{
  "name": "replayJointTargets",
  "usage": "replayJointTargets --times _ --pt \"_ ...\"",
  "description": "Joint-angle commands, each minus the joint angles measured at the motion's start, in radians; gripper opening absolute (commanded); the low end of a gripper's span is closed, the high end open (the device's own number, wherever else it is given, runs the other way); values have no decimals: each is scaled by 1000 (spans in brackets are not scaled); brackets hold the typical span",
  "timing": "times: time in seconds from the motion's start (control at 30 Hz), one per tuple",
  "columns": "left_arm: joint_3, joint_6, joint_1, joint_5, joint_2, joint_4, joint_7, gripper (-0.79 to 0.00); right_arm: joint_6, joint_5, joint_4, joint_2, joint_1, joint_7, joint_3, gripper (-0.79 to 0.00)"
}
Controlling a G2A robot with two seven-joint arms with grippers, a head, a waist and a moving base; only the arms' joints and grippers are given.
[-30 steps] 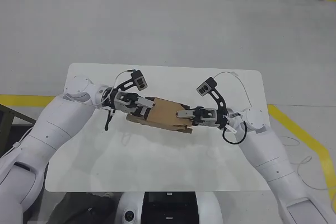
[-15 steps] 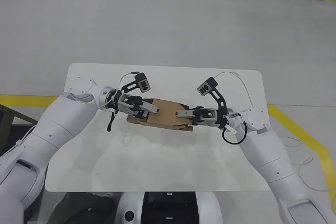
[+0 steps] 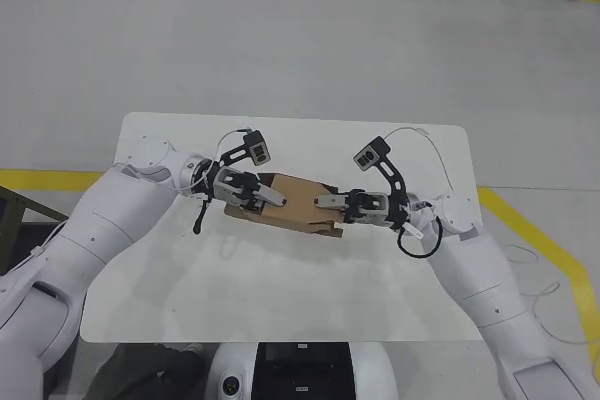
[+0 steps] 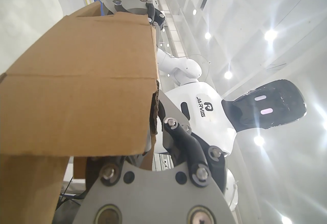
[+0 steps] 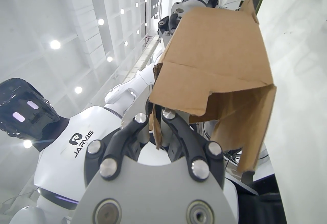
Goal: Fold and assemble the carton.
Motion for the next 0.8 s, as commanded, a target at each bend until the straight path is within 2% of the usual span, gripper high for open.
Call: replayJointTargets --times 0.0,0.47,0.77 --pt "1 -2 -1 -1 -1 3 0 -785 4 12 -12 1 -5 0 6 0" --pt "0 -48 -2 41 0 37 0 -785 26 -4 -60 8 -36 -27 33 0" --pt "-9 -59 2 68 -11 65 0 -785 54 -41 -137 19 -64 -55 69 0"
